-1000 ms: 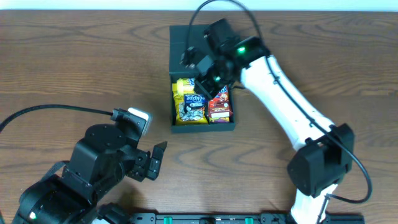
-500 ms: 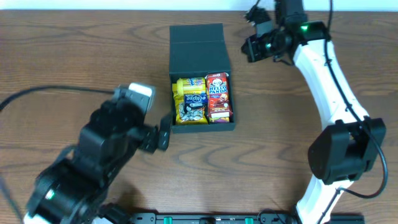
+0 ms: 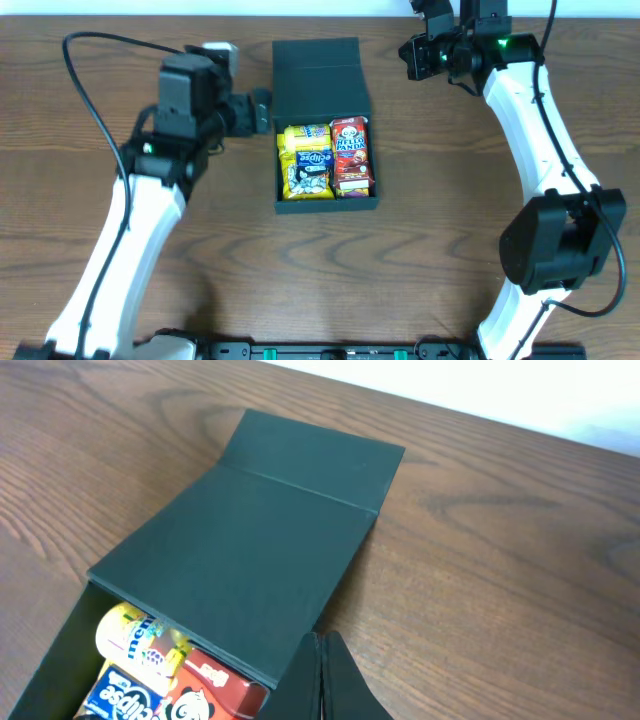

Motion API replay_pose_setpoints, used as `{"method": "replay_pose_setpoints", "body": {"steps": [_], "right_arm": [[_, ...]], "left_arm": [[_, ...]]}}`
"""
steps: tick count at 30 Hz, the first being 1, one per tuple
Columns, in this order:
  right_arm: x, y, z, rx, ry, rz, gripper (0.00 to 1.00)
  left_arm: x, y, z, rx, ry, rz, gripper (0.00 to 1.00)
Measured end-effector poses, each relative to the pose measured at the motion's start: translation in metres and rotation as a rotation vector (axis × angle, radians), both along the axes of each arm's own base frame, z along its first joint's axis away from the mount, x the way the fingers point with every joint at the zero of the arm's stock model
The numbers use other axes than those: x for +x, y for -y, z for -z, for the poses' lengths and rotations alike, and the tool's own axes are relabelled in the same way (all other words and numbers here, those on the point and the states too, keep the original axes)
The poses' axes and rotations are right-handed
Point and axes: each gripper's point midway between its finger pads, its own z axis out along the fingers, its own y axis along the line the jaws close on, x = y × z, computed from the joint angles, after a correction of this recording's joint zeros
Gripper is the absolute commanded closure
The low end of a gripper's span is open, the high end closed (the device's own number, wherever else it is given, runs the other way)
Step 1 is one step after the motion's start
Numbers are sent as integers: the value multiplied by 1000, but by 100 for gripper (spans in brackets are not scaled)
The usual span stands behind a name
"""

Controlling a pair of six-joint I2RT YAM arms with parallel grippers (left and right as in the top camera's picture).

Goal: Pack container

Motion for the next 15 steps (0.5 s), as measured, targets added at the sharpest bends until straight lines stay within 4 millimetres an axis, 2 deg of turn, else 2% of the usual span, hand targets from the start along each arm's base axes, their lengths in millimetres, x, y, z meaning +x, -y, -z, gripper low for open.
{"method": "replay_pose_setpoints", "body": {"steps": [2,3,6,7,10,11,15], "right_arm": [[1,0,0,0,2,1,99],[1,0,1,0,1,1,99],[2,0,6,-1,-9,1,99],[3,1,10,-2,-16,3,99],[5,0,29,2,-59,5,99],[6,0,38,6,-81,10,99],[7,-1,69,25,-164,40,99]], "left_arm": [[15,-11,19,-54,-44,-30,26],[23,-16,31,-86,-73,-43,34],[40,-25,59,-167,-141,-69,73],[47,-28,66,-190,-162,-78,79],[70,-33,82,-243,-194,-102,88],[77,-34,86,-257,-203,-111,94],[106,-33,100,-298,-199,-125,94]]}}
